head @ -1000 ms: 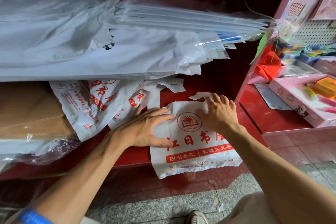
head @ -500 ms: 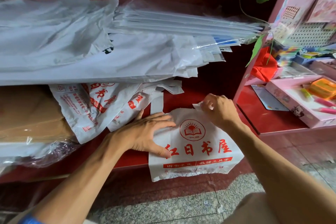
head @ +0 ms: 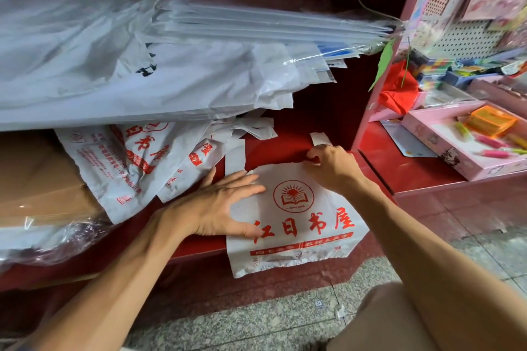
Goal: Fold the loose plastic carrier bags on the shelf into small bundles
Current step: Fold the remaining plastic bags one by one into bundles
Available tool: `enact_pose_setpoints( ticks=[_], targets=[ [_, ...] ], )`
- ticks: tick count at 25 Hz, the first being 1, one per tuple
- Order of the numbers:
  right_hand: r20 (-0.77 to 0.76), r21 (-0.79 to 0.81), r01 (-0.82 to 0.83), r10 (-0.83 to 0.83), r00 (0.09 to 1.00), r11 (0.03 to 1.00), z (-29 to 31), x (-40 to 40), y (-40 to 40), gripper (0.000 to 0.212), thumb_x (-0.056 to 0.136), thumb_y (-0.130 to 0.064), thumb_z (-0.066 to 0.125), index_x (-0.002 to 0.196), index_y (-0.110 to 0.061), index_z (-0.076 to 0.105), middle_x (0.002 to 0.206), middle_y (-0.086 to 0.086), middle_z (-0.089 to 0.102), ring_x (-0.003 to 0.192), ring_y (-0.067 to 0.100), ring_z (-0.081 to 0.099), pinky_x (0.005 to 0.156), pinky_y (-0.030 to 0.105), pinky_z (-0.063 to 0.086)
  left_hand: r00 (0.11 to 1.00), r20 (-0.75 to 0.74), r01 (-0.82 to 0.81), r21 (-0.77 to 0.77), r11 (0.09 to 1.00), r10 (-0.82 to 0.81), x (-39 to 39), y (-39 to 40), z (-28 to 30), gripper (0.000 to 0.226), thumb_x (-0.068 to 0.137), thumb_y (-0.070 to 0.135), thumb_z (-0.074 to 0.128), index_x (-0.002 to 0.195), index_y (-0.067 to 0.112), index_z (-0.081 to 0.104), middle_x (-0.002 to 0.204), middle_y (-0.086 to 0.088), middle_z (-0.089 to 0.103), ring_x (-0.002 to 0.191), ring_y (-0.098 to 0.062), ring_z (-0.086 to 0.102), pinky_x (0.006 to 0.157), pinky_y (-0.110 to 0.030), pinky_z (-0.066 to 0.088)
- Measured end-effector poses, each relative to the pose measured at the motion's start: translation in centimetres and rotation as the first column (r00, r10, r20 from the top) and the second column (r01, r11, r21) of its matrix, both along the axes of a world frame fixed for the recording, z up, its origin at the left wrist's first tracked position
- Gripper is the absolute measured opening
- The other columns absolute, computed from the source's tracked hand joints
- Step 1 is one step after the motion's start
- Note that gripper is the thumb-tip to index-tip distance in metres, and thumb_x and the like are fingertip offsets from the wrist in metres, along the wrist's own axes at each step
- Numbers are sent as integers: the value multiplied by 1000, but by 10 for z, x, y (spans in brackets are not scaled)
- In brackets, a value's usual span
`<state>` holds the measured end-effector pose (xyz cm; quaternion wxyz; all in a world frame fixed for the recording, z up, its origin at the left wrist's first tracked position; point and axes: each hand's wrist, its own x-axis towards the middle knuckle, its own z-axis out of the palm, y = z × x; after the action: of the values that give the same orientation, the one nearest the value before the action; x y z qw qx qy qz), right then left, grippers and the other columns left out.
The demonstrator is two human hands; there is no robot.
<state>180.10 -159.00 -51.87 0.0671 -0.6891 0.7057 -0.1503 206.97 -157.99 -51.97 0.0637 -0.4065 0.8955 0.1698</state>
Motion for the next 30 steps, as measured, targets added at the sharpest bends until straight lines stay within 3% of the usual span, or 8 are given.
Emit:
enact_pose_setpoints(
  ticks=[4, 7, 11, 14, 18, 23, 26, 30],
  targets=[
    [-40, -191, -110, 104, 994, 976, 11, 5, 23, 23, 89, -30, 62, 106, -16, 63, 111, 3, 59, 96, 27, 58, 80, 38, 48, 993, -8, -114, -134, 984, 114, -3, -13, -5, 111, 59, 100, 7, 153, 41, 14, 163, 11, -5, 149, -9, -12, 117, -52, -18],
    [192, 8, -424, 414, 890, 906, 11, 3, 50, 18, 89, -31, 68, 101, -18, 71, 100, -3, 65, 87, 17, 64, 76, 39, 54, 980, -96, -197, -339, 920, 175, -11, -25, -6, 83, 82, 78, 38, 149, 28, 36, 161, 2, 21, 149, -24, 17, 120, -53, 0],
    [64, 181, -449, 445, 893, 875, 7, -9, 70, 71, 85, -55, 66, 147, -36, 38, 151, -7, 38, 138, 15, 33, 114, 38, 29, 944, -328, -131, -444, 887, -24, -36, 0, 5, 37, 90, 40, 61, 118, 16, 64, 122, -1, 62, 109, -22, 58, 99, -37, 43],
    [-136, 264, -405, 449, 883, 875, 6, -18, 87, 109, 70, -81, 56, 154, -38, 2, 162, -14, -3, 148, 10, -4, 120, 41, 2, 998, -55, 25, -182, 983, -36, -47, 37, 5, 87, 77, 73, 58, 147, 28, 34, 157, 2, 28, 141, -20, 29, 116, -45, 28],
    [-230, 194, -518, 552, 802, 833, -1, -23, 116, 106, 67, -68, 55, 155, -33, 7, 163, -7, 8, 149, 13, 8, 120, 44, 14, 994, 101, 65, -141, 988, -51, -44, 64, 5, 102, 81, 50, 65, 154, 35, -6, 164, 3, -7, 151, -20, -4, 123, -43, 6],
    [131, 77, -390, 378, 916, 918, 20, -35, 113, 47, 73, -18, 59, 119, -22, 66, 103, -11, 71, 88, 6, 65, 74, 22, 49, 920, -342, -204, -9, 979, 189, -32, 69, 27, 44, 82, 16, 57, 121, 35, 58, 123, 12, 65, 107, -10, 63, 90, -21, 49],
    [521, 75, -186, 120, 845, 980, 26, -54, 108, 10, 85, -7, 65, 76, -8, 70, 52, -15, 47, 46, -1, 39, 48, 16, 30, 765, -447, -397, 240, 886, 464, -20, 62, 27, 14, 83, 26, 66, 94, 35, 68, 94, 14, 73, 87, -6, 68, 76, -24, 50],
    [500, 85, 41, -78, 863, 996, 17, -52, 100, 43, 91, -13, 63, 53, -13, 43, 49, -9, 29, 42, 4, 24, 44, 23, 17, 543, -492, -558, 395, 730, 681, -8, 52, 16, 18, 72, 35, 73, 87, 24, 73, 83, -3, 75, 86, -24, 71, 79, -37, 54]
  ],
)
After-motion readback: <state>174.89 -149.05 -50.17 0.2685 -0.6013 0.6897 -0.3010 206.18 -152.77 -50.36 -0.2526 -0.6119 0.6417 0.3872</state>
